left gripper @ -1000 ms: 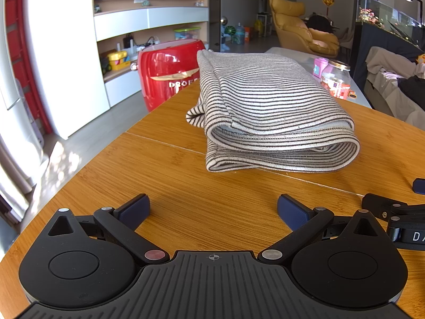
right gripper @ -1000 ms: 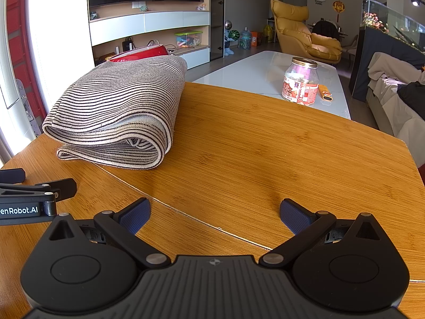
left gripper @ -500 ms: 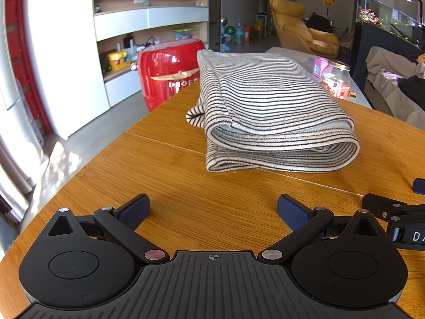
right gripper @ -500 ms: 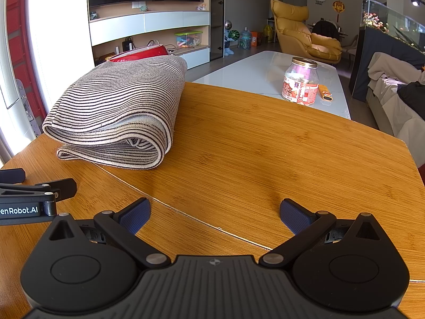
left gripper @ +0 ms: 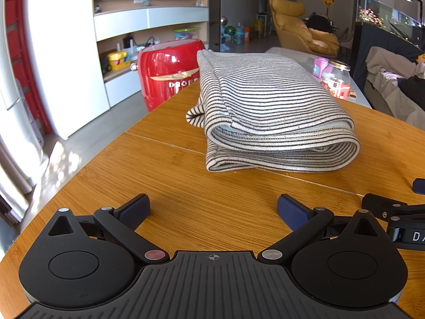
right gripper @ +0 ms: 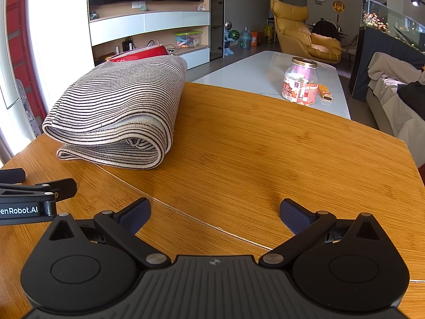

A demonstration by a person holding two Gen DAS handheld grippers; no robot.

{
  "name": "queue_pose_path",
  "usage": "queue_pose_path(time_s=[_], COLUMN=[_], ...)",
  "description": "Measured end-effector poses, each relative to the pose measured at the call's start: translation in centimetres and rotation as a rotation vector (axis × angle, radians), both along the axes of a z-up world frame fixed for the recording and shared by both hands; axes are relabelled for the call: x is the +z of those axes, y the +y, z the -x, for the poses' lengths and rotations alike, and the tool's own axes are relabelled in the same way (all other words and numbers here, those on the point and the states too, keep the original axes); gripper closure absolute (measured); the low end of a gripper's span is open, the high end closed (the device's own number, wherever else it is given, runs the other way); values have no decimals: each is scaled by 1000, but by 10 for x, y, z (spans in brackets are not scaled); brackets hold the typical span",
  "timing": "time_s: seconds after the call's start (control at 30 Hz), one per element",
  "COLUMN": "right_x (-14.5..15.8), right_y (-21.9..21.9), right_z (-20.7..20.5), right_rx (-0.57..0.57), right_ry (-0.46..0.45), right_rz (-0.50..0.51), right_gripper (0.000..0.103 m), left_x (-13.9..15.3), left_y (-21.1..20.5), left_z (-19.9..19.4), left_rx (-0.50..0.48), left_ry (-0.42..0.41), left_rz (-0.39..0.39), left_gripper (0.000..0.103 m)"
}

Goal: Fold clothes

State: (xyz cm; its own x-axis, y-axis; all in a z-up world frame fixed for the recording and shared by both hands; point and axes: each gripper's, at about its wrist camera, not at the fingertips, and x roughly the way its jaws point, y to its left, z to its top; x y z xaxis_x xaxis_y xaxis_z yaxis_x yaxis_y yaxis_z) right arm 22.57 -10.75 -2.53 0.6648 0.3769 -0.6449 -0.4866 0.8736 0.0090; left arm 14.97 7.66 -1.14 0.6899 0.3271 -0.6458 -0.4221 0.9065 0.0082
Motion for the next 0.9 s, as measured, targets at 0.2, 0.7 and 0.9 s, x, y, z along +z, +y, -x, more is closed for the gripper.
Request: queue_pose_path(time_s=[0.2, 0.7, 0.9], right_x=[0, 0, 0], right_y=[0, 0, 7], right_z=[0, -1, -2], right_rx=[0, 1, 43], right_ry=[0, 0, 0], right_rz=[0, 0, 0], right_gripper=[0, 0, 0], left_x=[0, 2, 3], left_y=[0, 5, 1], left_z=[0, 4, 6], left_rx=[0, -66, -23], left_ry=[0, 42, 48], left_rz=[0, 22, 23], left_gripper=[0, 0, 0])
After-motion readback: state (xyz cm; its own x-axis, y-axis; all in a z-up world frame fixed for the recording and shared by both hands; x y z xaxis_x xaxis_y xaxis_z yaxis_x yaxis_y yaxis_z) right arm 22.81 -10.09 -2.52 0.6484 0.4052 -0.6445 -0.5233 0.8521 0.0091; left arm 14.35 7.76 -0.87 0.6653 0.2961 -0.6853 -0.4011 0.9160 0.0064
